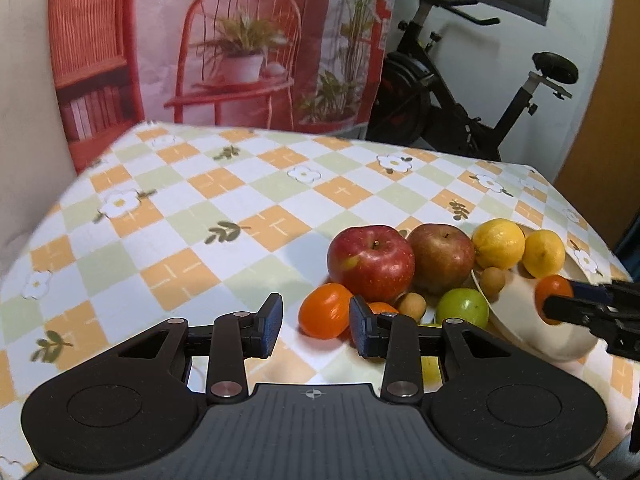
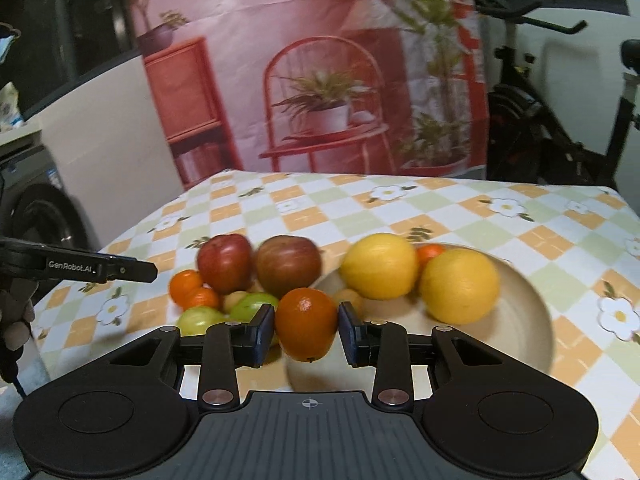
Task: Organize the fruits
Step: 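Grasp the orange oval fruit with the left tool while the right tool holds the tangerine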
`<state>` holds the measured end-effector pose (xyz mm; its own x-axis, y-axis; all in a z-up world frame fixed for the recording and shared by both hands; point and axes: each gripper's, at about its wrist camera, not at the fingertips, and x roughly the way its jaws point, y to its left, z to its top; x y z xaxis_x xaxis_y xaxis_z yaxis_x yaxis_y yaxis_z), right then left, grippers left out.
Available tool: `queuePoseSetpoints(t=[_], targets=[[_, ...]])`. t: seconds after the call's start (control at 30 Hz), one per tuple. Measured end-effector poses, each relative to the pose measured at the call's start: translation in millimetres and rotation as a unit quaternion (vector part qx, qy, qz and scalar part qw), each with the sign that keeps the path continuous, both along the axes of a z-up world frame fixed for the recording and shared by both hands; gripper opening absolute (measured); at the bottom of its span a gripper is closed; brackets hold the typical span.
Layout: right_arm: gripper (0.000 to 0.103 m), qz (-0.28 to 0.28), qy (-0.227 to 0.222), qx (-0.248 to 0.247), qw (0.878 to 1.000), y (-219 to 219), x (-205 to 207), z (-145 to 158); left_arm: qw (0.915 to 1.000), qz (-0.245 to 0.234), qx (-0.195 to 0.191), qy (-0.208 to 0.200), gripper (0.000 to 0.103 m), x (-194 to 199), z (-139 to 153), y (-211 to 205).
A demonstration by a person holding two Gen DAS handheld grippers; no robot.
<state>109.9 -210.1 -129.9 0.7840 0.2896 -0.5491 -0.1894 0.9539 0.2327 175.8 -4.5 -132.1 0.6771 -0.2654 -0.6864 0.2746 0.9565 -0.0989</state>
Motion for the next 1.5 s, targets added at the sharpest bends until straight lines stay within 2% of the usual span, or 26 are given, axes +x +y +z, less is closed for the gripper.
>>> queuePoseSetpoints(t=[0.07, 0.2, 0.3, 0.43, 0.97, 1.5], targets=[[0.032, -0.008, 0.000, 0.000, 1.000, -6, -2, -2, 0.9999, -0.005, -0.005, 0.010, 0.039, 7, -5, -2], [0.032, -0.020, 0.001, 0.002, 1.000, -16, -6, -6, 0.9995, -0.027, 0.018, 0.007, 0.039, 14, -12, -11], [0.032, -0.029, 0.002, 0.007, 1.000, -22, -8, -9, 0.9988, -0.041, 0.021, 0.014, 0.039, 18, -15, -15], [0.032, -0.036, 0.004, 0.013, 0.999, -27, -7, -13, 0.9986, -0.040, 0.030, 0.018, 0.039, 24, -18, -18], [0.032, -0.038, 0.008, 0.012, 0.999, -27, -5, -17, 0.9986, -0.039, 0.029, 0.021, 0.039, 30, -19, -17], [0.032, -0.041, 0.008, 0.012, 0.999, -29, -6, -19, 0.9985, -0.045, 0.008, 0.031, 0.037, 31, -21, -11]])
